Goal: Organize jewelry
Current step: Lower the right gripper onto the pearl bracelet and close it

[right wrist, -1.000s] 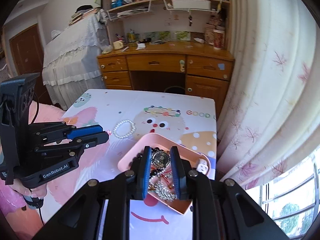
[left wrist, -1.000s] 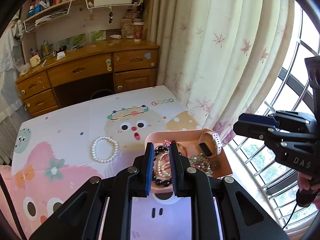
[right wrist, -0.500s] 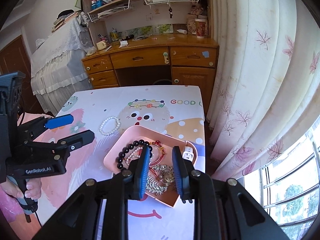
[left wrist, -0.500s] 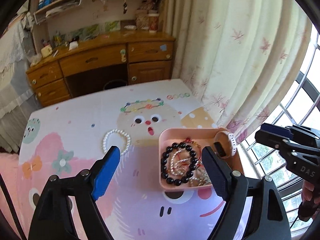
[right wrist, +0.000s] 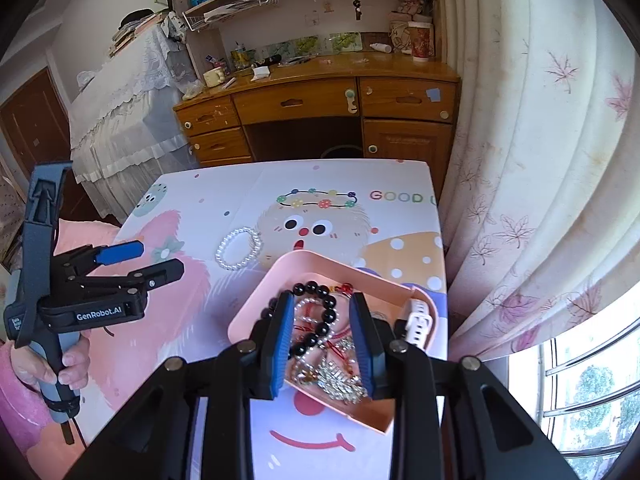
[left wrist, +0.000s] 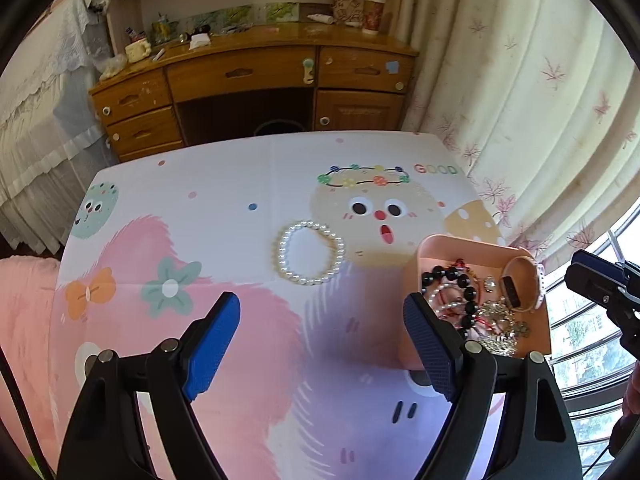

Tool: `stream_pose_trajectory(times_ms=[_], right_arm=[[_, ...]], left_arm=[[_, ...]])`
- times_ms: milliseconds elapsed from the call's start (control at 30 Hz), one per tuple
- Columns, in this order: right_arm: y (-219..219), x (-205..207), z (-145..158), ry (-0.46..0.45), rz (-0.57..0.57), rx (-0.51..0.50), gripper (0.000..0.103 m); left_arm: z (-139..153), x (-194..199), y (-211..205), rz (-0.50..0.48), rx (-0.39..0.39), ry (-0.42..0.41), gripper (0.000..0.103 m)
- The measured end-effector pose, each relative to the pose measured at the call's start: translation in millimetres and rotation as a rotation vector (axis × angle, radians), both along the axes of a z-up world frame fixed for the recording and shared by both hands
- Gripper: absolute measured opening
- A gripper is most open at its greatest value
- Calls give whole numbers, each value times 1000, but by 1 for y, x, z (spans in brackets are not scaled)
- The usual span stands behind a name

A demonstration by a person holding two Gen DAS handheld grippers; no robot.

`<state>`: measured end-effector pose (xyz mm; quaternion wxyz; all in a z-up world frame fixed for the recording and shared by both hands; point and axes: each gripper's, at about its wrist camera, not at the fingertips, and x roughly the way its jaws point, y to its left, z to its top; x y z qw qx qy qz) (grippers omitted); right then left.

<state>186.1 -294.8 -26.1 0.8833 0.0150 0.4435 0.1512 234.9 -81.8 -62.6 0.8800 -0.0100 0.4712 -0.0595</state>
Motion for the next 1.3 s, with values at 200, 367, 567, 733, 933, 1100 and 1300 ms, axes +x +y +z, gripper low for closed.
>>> stream_pose_trajectory(times_ms=[200, 367, 567, 733, 933, 1100, 1300], right_arm=[[22, 23, -6, 53, -1, 69, 29], [51, 47, -13, 86, 16, 86, 29], [94, 82, -28, 149, 38, 59, 29], [121, 110, -56, 233, 20, 19, 29], [142, 130, -87, 337, -4, -24, 29], [153, 140, -108, 405, -37, -67, 29], [156, 148, -117, 432, -90, -92, 28]], left_arm=[[-17, 23, 24, 54, -21, 98, 82], [-33, 39, 43, 114, -21, 165, 82], [-48, 52, 70, 212, -5, 232, 82], [-58, 50, 94, 284, -18, 288, 82], [-66, 46, 116, 334, 26, 307, 82], [-71, 50, 124, 320, 6, 310, 82], [-80, 55, 125, 303, -26, 331, 82]])
